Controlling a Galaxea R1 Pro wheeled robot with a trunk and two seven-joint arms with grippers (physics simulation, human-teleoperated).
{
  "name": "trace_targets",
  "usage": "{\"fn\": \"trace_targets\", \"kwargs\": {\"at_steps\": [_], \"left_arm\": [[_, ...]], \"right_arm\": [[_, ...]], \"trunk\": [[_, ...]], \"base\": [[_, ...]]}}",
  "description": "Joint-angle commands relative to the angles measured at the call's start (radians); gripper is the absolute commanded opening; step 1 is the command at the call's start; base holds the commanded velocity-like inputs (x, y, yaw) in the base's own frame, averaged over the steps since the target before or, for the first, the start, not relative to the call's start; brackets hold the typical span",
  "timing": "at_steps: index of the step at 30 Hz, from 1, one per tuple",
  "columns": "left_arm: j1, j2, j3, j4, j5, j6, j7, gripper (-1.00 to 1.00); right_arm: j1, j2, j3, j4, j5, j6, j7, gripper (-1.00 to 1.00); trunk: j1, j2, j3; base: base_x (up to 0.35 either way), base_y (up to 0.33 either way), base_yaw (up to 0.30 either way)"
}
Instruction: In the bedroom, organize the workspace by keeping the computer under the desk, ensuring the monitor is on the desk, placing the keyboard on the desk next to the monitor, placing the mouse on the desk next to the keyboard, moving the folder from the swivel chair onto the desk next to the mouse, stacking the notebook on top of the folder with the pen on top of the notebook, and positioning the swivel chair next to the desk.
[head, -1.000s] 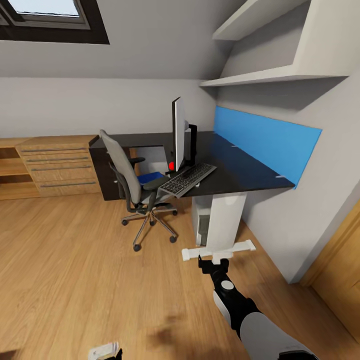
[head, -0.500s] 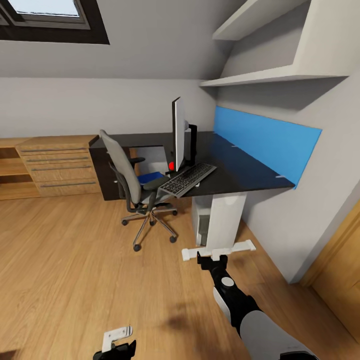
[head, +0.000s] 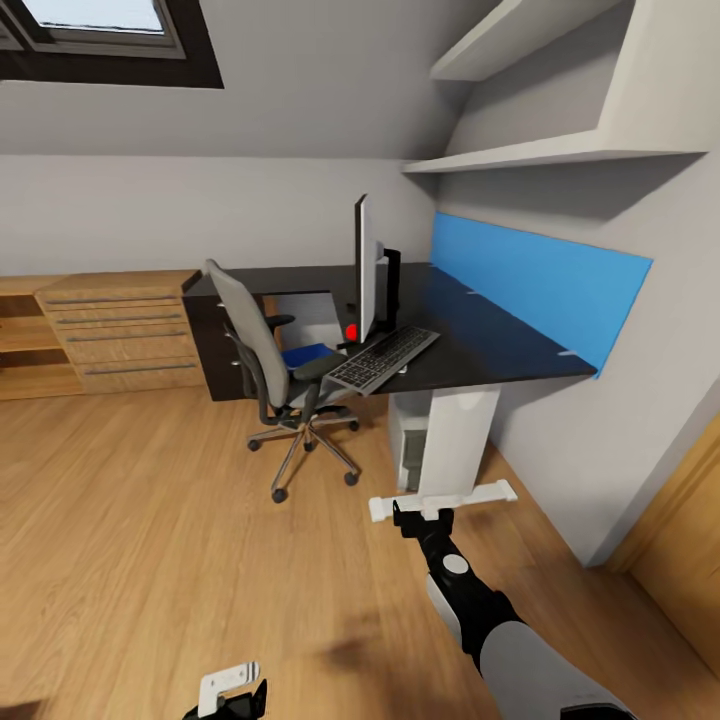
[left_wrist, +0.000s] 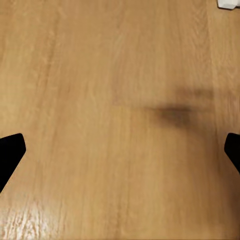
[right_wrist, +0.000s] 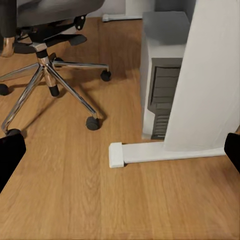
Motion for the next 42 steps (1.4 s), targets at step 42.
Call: {"fn": "trace_targets", "kwargs": {"at_steps": [42], "left_arm": [[0.0, 0.001, 0.002, 0.005, 0.012, -0.003, 0.009, 1.0]], "right_arm": [[-0.001, 0.0, -0.002, 0.05, 0.014, -0.102, -0.011, 1.0]], "trunk": [[0.0, 0.0, -0.012]], "base": [[0.063, 0.065, 0.145]]}}
